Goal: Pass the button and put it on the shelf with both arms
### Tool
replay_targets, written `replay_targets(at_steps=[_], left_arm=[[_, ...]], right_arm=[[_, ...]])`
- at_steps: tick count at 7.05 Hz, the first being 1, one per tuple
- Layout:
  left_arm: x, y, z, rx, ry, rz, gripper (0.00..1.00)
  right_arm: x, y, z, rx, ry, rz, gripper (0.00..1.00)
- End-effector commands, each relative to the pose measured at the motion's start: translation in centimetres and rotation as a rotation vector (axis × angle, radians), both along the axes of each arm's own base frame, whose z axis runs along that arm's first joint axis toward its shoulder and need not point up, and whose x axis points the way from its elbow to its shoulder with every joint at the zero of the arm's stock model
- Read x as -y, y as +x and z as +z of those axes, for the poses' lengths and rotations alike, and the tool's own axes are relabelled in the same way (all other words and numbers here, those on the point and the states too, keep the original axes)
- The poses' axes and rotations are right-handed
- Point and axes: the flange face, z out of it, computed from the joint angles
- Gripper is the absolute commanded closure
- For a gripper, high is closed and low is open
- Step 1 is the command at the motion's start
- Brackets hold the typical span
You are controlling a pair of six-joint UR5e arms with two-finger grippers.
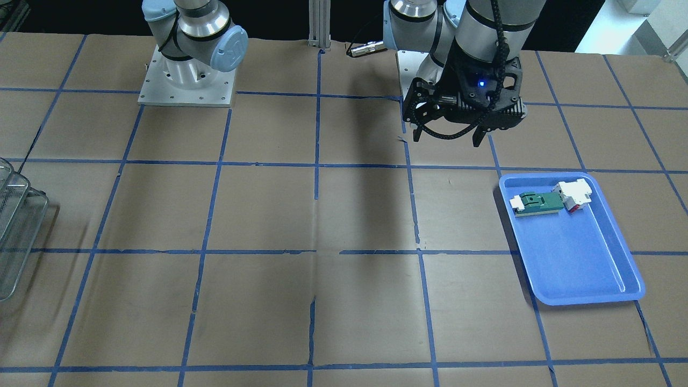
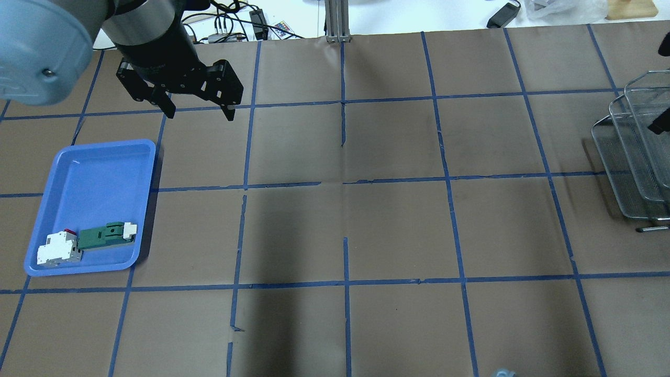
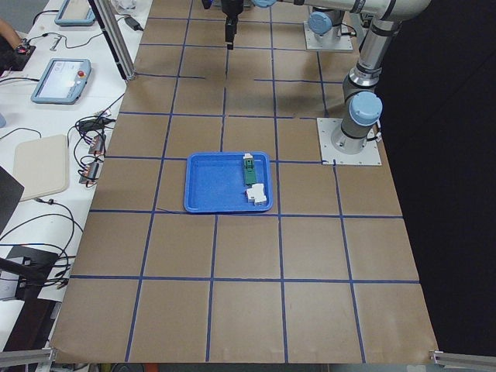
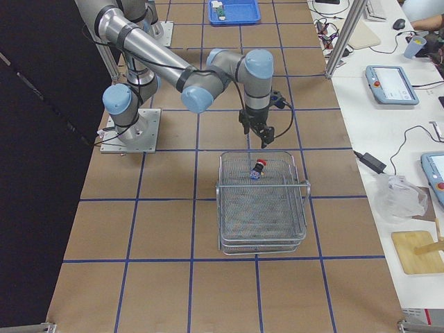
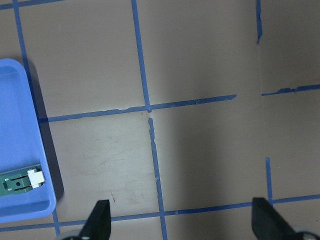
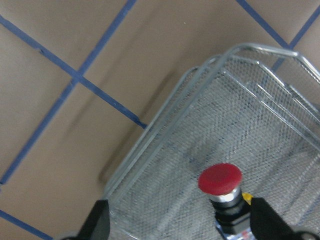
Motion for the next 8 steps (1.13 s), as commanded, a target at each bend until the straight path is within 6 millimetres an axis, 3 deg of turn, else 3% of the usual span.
replay_targets(at_steps=[1,2,3,5,8], left_arm=[[0.0,0.1,0.1,-0.005,-0.002,0.008,0.00],[0.0,0.2,0.1,-0.006,-0.002,0.013,0.00],[0.0,0.2,0.1,-0.006,-0.002,0.013,0.00],[0.0,0.2,0.1,-0.006,-0.002,0.013,0.00],[0.0,0.2,0.1,-0.007,-0.002,0.015,0.00]], right_arm=[[0.1,16.0,2.1,0.040,-0.009,-0.152,0.00],[-1.4,22.8,3.4,0.045,-0.024,-0.203,0.00],[-2.9,25.3,3.8,0.071,0.040,-0.383,0.00],[-2.1,27.5,7.2,0.187,0.020,-0.577,0.00],[-4.2,27.6,9.2,0.154,0.034,-0.644,0.00]])
